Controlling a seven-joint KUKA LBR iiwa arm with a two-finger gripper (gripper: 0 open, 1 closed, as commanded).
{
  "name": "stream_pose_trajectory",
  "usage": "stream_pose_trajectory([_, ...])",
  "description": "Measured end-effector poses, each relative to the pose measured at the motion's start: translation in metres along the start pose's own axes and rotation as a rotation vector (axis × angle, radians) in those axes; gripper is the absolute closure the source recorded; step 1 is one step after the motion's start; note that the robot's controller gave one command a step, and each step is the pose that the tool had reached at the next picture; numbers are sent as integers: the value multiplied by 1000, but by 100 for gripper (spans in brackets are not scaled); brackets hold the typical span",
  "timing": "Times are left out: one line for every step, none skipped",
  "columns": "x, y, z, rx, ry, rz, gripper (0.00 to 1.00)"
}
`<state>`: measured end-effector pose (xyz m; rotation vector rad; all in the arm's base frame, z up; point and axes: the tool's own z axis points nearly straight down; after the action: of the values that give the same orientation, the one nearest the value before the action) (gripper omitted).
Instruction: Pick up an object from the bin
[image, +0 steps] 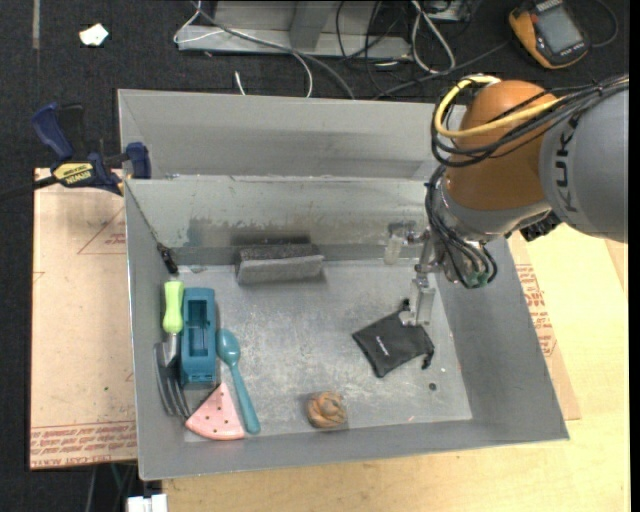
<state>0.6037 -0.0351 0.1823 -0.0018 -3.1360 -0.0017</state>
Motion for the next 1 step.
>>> stream_pose_trajectory([-2,0,-5,1,-8,-1,0])
